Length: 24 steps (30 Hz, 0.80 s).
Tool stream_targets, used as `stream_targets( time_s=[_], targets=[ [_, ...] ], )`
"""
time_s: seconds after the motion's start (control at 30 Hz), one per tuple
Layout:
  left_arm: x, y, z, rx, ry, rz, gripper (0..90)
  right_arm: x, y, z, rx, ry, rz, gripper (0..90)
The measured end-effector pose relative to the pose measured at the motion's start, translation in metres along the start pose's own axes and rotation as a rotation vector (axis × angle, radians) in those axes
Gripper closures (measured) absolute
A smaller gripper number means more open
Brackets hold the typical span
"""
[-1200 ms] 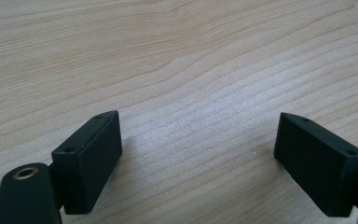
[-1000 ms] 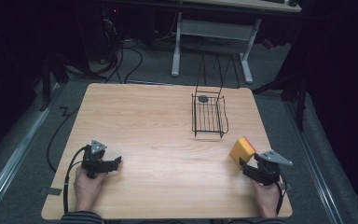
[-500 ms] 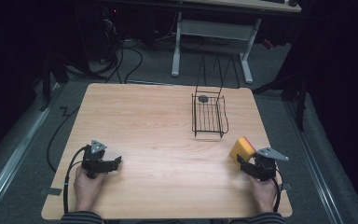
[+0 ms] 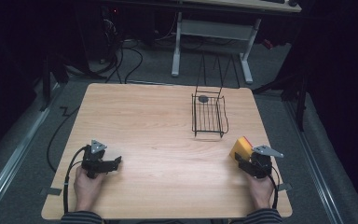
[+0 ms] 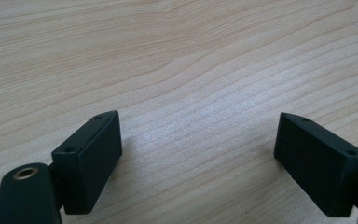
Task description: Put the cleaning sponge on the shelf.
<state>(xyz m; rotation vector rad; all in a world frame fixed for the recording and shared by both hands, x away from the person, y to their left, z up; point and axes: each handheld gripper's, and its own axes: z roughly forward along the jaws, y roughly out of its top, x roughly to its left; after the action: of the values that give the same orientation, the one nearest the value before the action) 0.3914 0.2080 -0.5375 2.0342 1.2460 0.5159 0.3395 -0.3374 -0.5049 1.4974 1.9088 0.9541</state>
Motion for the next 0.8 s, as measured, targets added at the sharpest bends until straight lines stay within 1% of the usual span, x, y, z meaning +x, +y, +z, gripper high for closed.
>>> stream_targets(
  time_s=[0.1, 0.27, 0.33, 0.47, 0.5, 0.67, 0.8],
  targets=[
    [0.0, 0.0, 0.0, 0.0, 0.0, 0.001, 15.6, 0.0, 0.0, 0.0, 0.0, -0.007, -0.015, 55.6],
    [0.0, 0.0, 0.0, 0.001, 0.0, 0.001, 15.6, 0.001, 0.0, -0.003, -0.009, -0.003, -0.016, 60.3],
    [0.0, 0.0, 0.0, 0.0, 0.0, 0.001, 15.6, 0.001, 0.0, -0.004, -0.011, -0.001, -0.024, 60.4],
    [0.0, 0.0, 0.0, 0.0, 0.0, 0.001, 15.6, 0.002, 0.0, -0.005, -0.008, 0.003, -0.023, 60.6],
    [0.0, 0.0, 0.0, 0.001, 0.0, 0.001, 15.6, 0.002, 0.0, -0.007, -0.011, 0.003, -0.031, 60.6],
    [0.0, 0.0, 0.0, 0.0, 0.0, 0.001, 15.6, 0.002, 0.002, -0.011, -0.015, 0.007, -0.031, 60.6],
    [0.0, 0.0, 0.0, 0.0, 0.0, 0.001, 15.6, 0.003, 0.005, -0.016, -0.026, 0.009, -0.041, 60.6]
  ],
)
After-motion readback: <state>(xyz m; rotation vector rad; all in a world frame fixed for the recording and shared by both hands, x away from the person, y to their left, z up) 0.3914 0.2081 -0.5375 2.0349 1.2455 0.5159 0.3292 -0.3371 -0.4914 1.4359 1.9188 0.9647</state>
